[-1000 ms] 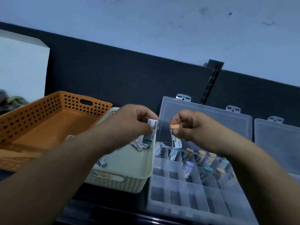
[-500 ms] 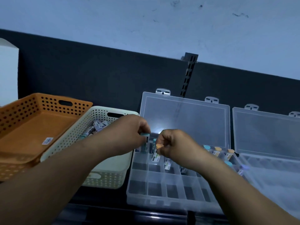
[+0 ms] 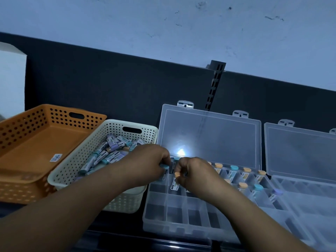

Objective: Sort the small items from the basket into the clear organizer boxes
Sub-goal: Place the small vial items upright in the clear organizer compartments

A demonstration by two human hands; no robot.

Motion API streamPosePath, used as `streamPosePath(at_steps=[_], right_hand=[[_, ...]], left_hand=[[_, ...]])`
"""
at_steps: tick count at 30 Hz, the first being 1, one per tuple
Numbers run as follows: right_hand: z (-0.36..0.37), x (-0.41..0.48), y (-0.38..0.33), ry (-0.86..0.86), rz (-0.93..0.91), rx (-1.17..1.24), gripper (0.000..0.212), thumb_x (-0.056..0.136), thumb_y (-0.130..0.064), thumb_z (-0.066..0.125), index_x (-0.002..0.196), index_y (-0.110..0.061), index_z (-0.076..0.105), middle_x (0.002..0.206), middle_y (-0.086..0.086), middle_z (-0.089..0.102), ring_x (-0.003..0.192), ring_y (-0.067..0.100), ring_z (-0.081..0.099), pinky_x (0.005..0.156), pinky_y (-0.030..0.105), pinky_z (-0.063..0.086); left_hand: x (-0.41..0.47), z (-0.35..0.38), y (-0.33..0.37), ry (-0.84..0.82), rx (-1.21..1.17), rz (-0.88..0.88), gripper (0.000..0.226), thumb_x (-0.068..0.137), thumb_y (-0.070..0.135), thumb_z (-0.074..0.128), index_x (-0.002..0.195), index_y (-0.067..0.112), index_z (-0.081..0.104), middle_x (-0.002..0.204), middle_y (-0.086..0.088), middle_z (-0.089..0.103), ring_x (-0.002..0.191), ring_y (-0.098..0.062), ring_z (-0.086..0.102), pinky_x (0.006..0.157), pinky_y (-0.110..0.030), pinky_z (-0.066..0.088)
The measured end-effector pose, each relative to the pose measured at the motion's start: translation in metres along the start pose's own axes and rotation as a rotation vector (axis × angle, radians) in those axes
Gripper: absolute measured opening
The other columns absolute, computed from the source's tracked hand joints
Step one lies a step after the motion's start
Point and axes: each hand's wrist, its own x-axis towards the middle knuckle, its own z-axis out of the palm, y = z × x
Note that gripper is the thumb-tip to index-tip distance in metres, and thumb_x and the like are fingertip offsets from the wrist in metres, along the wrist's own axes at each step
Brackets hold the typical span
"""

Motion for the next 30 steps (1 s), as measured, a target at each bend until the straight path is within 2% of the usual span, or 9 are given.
streamPosePath(at_steps=[4,7,12,14,22,26,30], right_hand=[[0.0,-0.001,0.0,-0.004,0.01,0.01,0.006,0.084,-0.014,0.065,0.084,-0.019,0.067,0.08,-0.008,0.061,0.075,0.01,0.055,0.062,0.018,0.041],[0.0,-0.002,-0.001,-0.001,0.023,0.013,0.007,0.083,-0.014,0.066,0.083,-0.021,0.066,0.08,-0.007,0.062,0.075,0.011,0.056,0.061,0.018,0.04],[-0.001,-0.002,-0.003,-0.005,0.028,0.004,0.007,0.083,-0.014,0.066,0.083,-0.021,0.066,0.08,-0.006,0.062,0.075,0.013,0.056,0.06,0.019,0.039],[-0.001,-0.002,-0.004,-0.013,0.035,0.002,0.008,0.083,-0.013,0.066,0.083,-0.021,0.066,0.081,-0.005,0.063,0.076,0.013,0.057,0.062,0.02,0.041],[-0.004,0.001,-0.008,-0.024,0.07,-0.024,0.008,0.083,-0.019,0.067,0.088,-0.025,0.065,0.087,-0.004,0.064,0.08,0.016,0.059,0.067,0.024,0.044],[-0.014,0.005,-0.018,-0.008,0.056,-0.047,0.016,0.083,-0.02,0.066,0.098,-0.024,0.064,0.099,-0.004,0.065,0.092,0.017,0.059,0.079,0.027,0.05],[-0.021,0.017,-0.038,0.025,-0.015,-0.015,0.014,0.082,-0.022,0.069,0.094,-0.023,0.062,0.099,-0.004,0.064,0.096,0.017,0.059,0.083,0.032,0.051]], left_hand=[[0.003,0.005,-0.002,0.022,0.082,0.046,0.021,0.086,0.021,0.061,0.105,0.028,0.068,0.106,0.011,0.068,0.102,-0.008,0.059,0.093,-0.025,0.034],[0.003,0.008,-0.004,0.014,0.098,0.072,0.021,0.085,0.02,0.061,0.103,0.028,0.068,0.104,0.011,0.068,0.101,-0.01,0.059,0.096,-0.028,0.033],[0.005,0.013,-0.008,-0.001,0.038,0.075,0.024,0.083,0.015,0.061,0.102,0.026,0.069,0.101,0.007,0.068,0.095,-0.012,0.06,0.083,-0.025,0.047],[0.004,0.012,-0.01,0.001,0.016,0.069,0.024,0.083,0.014,0.061,0.104,0.026,0.069,0.102,0.007,0.067,0.095,-0.011,0.06,0.082,-0.025,0.048],[0.0,0.01,-0.013,0.042,-0.114,0.046,0.029,0.085,0.015,0.062,0.109,0.029,0.066,0.106,0.014,0.063,0.099,-0.005,0.057,0.084,-0.02,0.044],[-0.007,-0.003,-0.017,0.119,-0.179,0.034,0.029,0.087,0.019,0.064,0.115,0.029,0.063,0.112,0.016,0.06,0.106,-0.003,0.055,0.091,-0.022,0.044],[-0.018,-0.021,-0.039,0.15,-0.184,-0.033,0.032,0.087,0.023,0.065,0.119,0.029,0.062,0.117,0.017,0.06,0.107,-0.001,0.054,0.088,-0.019,0.042]])
